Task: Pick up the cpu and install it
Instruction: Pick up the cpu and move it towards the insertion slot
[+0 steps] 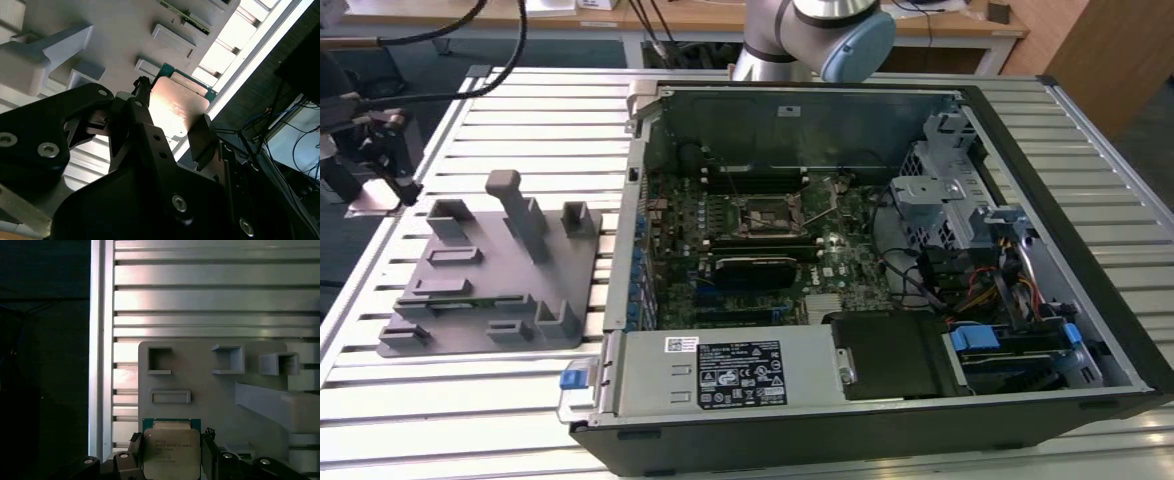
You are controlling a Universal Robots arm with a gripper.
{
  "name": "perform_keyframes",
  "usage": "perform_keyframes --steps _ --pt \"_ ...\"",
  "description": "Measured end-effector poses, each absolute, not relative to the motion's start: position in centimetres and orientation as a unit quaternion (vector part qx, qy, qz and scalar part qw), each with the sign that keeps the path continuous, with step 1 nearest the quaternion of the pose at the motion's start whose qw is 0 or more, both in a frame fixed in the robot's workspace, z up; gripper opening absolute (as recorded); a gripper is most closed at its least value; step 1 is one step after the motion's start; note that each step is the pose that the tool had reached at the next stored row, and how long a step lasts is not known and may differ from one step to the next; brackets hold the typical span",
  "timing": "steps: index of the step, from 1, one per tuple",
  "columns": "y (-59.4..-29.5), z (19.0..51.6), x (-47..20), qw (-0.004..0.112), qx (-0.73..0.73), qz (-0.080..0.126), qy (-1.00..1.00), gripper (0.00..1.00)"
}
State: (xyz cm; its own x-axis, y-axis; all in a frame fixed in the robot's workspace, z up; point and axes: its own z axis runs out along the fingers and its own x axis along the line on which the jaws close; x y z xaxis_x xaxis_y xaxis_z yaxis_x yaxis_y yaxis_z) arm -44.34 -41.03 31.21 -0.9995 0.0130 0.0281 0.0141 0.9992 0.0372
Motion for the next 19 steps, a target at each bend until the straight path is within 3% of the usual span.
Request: perform_keyframes --steps 19 --pt "-41.0 39.7 -44.3 0.014 -0.007 -0.019 -1.000 0.54"
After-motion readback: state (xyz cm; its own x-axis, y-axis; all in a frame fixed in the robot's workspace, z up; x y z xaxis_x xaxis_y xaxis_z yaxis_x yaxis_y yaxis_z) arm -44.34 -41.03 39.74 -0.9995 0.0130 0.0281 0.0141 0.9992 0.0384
